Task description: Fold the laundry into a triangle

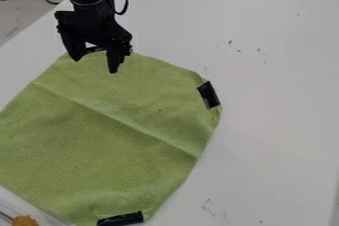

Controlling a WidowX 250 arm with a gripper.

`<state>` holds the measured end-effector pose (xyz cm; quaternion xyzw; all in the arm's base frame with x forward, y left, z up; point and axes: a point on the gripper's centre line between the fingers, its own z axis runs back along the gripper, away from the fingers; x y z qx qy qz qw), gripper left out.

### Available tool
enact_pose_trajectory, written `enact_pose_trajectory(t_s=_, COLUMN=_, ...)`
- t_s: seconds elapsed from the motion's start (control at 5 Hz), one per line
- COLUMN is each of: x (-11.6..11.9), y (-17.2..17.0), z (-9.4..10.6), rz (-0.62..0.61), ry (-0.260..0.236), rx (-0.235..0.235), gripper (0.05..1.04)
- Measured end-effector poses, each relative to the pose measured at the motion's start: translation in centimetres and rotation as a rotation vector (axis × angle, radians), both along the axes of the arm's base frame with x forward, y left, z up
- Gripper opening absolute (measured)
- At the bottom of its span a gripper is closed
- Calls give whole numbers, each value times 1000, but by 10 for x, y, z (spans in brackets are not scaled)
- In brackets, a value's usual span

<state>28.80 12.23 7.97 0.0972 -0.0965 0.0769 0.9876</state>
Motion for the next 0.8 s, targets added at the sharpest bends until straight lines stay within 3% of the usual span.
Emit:
enact_pose_trajectory(t_s=0.2, x=-2, y=-2, z=-8, rz=5, ry=23, rx=-6, gripper=1000)
enact_pose_trajectory(t_s=0.6, x=25, y=-34, z=1, rz=-90, ry=-78, rx=98, gripper=1000)
enact_pose_trajectory(t_s=0.8, x=58, y=-57, z=10, rz=-180, ry=-150, rx=121, gripper=1000)
